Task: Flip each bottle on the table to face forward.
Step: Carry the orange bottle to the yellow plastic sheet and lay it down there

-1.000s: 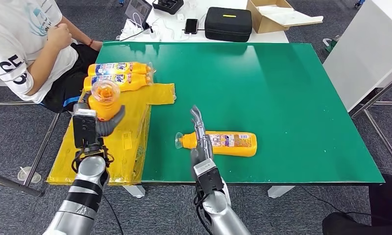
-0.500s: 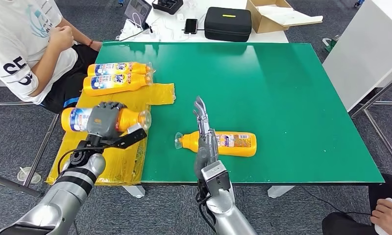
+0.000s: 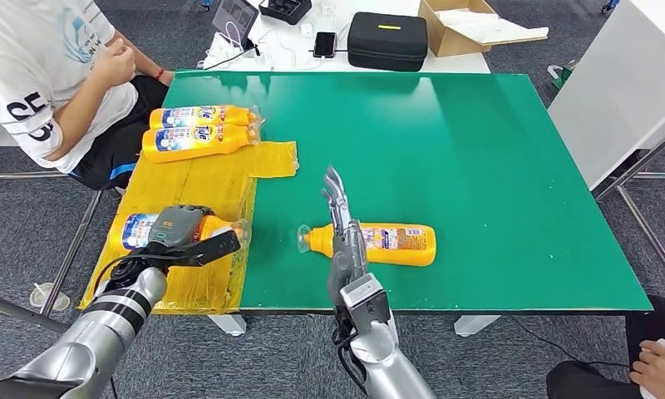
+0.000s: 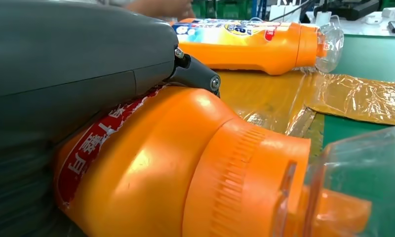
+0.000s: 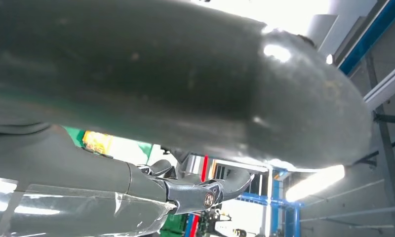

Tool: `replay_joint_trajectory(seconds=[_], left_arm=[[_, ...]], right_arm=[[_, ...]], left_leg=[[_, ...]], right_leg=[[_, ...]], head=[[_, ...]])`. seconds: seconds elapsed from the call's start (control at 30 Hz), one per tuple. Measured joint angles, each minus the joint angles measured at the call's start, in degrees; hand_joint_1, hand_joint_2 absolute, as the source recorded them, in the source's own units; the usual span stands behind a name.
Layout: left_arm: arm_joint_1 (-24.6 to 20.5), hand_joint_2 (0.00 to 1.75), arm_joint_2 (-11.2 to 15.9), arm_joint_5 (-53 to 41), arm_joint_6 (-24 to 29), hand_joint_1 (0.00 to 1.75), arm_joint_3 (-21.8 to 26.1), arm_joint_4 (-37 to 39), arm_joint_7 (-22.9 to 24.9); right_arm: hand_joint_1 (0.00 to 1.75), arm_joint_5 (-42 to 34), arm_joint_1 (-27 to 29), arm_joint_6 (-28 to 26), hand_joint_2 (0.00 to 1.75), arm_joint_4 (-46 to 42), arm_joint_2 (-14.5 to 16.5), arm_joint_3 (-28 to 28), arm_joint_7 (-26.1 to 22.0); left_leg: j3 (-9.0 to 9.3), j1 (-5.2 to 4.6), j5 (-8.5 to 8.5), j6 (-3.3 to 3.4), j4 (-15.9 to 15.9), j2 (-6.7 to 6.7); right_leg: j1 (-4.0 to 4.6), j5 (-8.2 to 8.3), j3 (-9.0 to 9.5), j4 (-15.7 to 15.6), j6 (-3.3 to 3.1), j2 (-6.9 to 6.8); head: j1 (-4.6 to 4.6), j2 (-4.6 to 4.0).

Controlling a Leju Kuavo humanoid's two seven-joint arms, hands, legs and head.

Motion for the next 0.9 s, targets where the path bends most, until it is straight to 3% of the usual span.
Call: replay_joint_trajectory(seconds=[0.03,0.07,0.2,0.6,0.8,0.83,0.9], left_arm=[[-0.1,1.75,0.1,0.2,-0.5,0.12,0.0,0.1,0.0],[-0.1,1.75,0.1,0.3,-1.1,0.00,0.0,0.2,-0.1],[-0.2,0.00,0.2,1.3,-4.4,0.00,0.1,0.6,-0.5],[-0.2,0.00,0.6,6.1,-13.5,0.00,1.5,0.8,-4.6],[-0.6,0.00,1.2,9.9,-20.5,0.00,2.5,0.8,-7.3],[-0.6,0.00,1.3,10.5,-21.1,0.00,2.8,0.8,-7.6],[-0.4,0.87,1.4,13.1,-22.6,0.00,3.4,0.5,-8.3]], right_arm=[[0.00,0.0,0.0,0.1,0.00,0.1,0.0,0.0,0.0],[0.00,0.0,0.0,0.2,0.00,0.2,0.0,0.1,0.0],[0.00,0.2,0.0,0.8,0.00,1.0,0.2,0.2,0.0],[0.00,-0.2,-0.9,2.2,0.00,4.7,0.9,-0.1,0.0],[0.00,-0.6,-1.7,2.8,0.00,6.5,1.2,-0.7,0.2],[0.00,-0.5,-1.8,2.9,0.44,6.8,1.3,-0.7,0.2],[0.00,0.0,-2.0,2.6,1.31,7.4,1.3,-0.9,0.8]], left_leg=[[0.01,0.00,0.00,0.00,0.0,0.00],[0.01,0.00,0.00,0.00,0.0,0.00],[0.01,0.01,0.00,0.00,0.0,-0.01],[0.22,0.00,-0.01,0.00,0.0,-0.05],[0.42,0.01,0.01,-0.02,0.0,-0.08],[0.45,0.01,0.01,-0.02,0.0,-0.07],[0.49,0.01,0.01,-0.03,0.0,-0.07]], right_leg=[[0.00,0.00,0.00,0.0,0.00,0.00],[0.00,0.00,0.00,0.0,0.00,0.00],[0.01,0.00,0.00,0.0,0.00,0.00],[0.00,-0.02,0.27,0.0,-0.01,-0.04],[0.01,-0.02,0.46,0.0,-0.01,-0.09],[0.01,-0.02,0.49,0.0,-0.01,-0.09],[0.01,-0.02,0.52,0.0,-0.01,-0.09]], head=[[-0.01,0.01],[-0.01,0.01],[0.00,0.00],[0.00,0.00],[-0.01,0.01],[-0.01,0.01],[-0.01,0.00]])
